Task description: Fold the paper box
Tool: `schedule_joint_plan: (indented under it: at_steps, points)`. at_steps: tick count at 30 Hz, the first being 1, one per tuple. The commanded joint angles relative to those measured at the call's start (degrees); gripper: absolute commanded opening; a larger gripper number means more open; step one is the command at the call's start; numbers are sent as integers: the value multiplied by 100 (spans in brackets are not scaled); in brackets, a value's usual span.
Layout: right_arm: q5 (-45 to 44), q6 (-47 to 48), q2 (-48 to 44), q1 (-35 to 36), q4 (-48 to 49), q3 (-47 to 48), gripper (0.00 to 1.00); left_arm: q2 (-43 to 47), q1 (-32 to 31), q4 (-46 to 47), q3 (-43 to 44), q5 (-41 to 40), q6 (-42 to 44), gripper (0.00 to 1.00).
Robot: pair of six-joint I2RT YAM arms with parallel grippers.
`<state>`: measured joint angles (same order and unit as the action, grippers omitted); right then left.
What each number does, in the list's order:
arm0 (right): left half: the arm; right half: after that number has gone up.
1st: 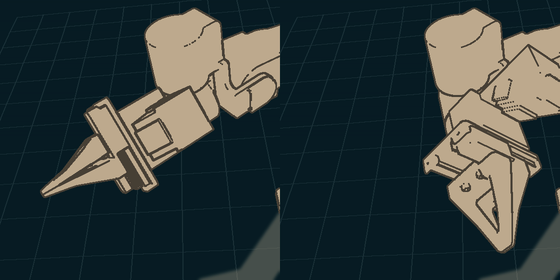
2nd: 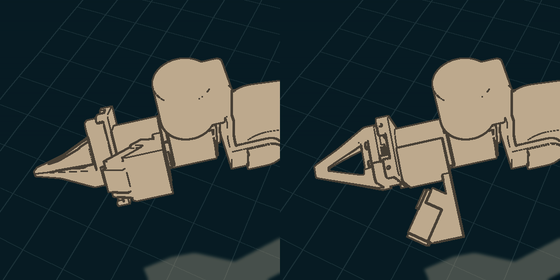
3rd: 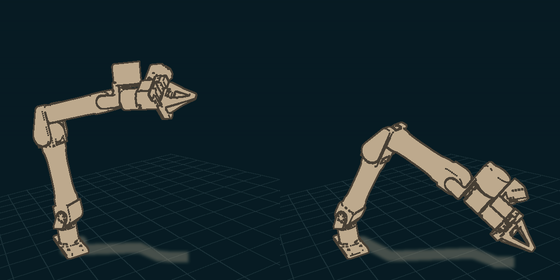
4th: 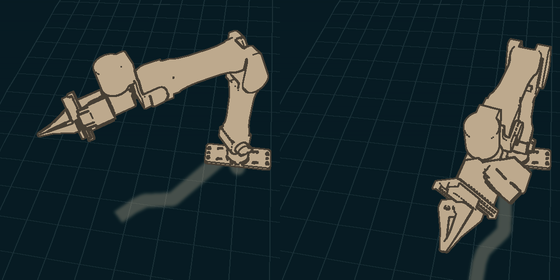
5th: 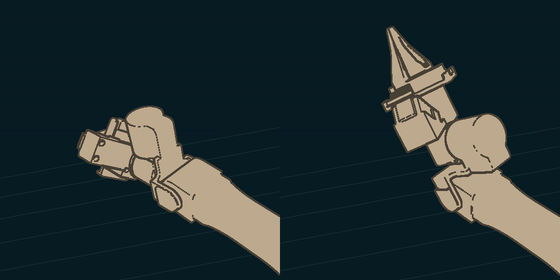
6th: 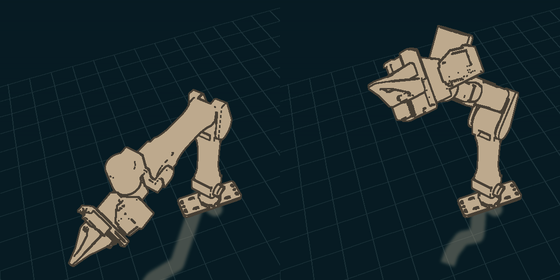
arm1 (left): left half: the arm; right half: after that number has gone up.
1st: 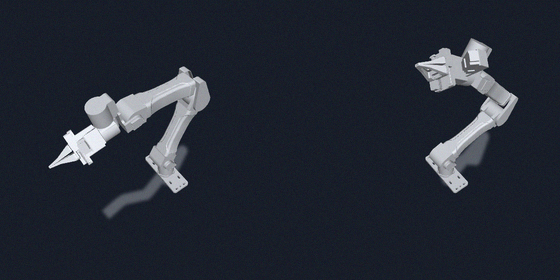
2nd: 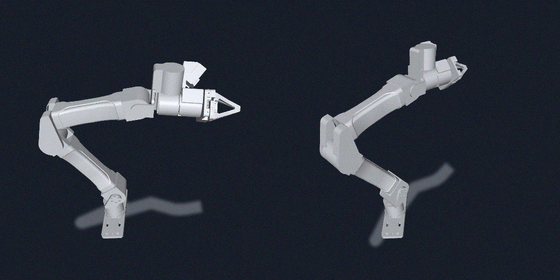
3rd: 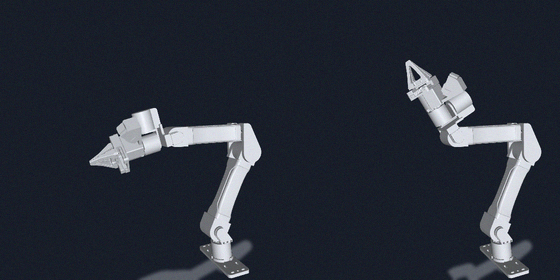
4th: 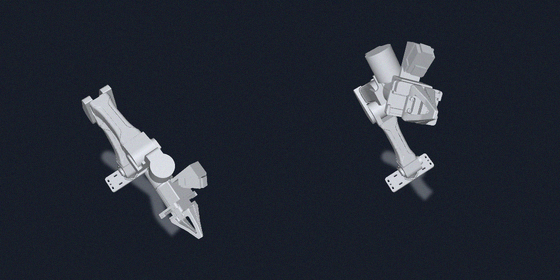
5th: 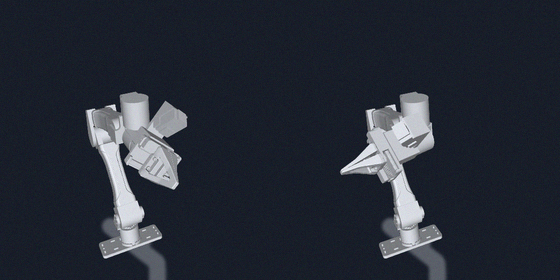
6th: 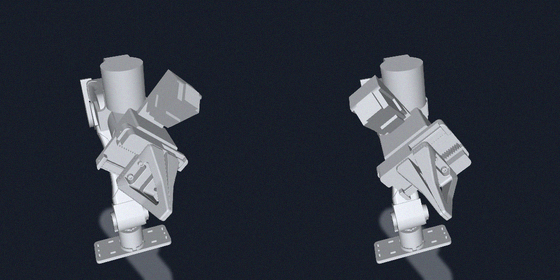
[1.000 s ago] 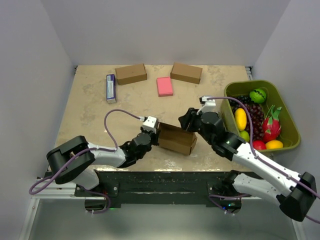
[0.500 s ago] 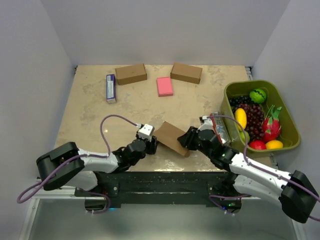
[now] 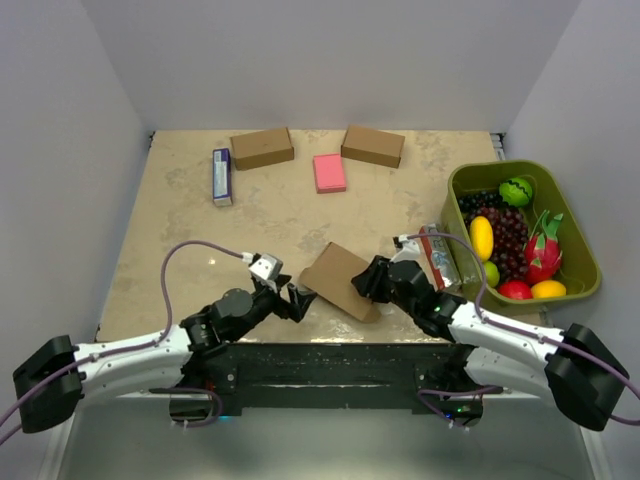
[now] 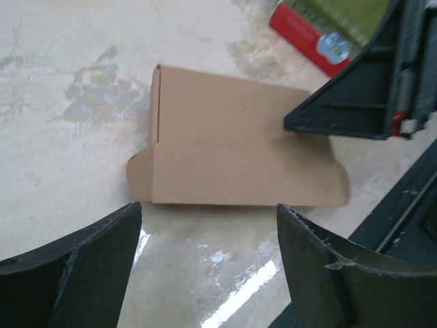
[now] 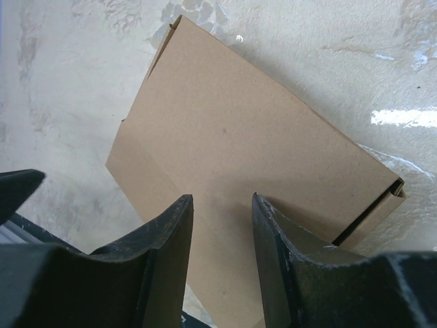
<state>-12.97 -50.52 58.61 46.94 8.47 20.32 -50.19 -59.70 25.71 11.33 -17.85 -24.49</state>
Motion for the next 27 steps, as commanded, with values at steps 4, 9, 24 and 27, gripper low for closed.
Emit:
schedule_joint_plan:
  at_steps: [4, 9, 24, 27]
  points:
    - [-338, 288, -51, 70, -100, -28, 52, -480, 722, -681, 1166, 843, -135, 89]
    - [-276, 840, -445, 70, -416, 252, 61, -1729, 1118, -541, 1959, 1309, 146, 89]
    - [461, 3600, 123, 79, -1568, 1896, 70, -985, 2436, -839, 1759, 2373, -302, 94]
    - [717, 3786, 598, 114, -1585, 2072, 78, -729, 2612, -1050, 1697, 2452, -398, 95]
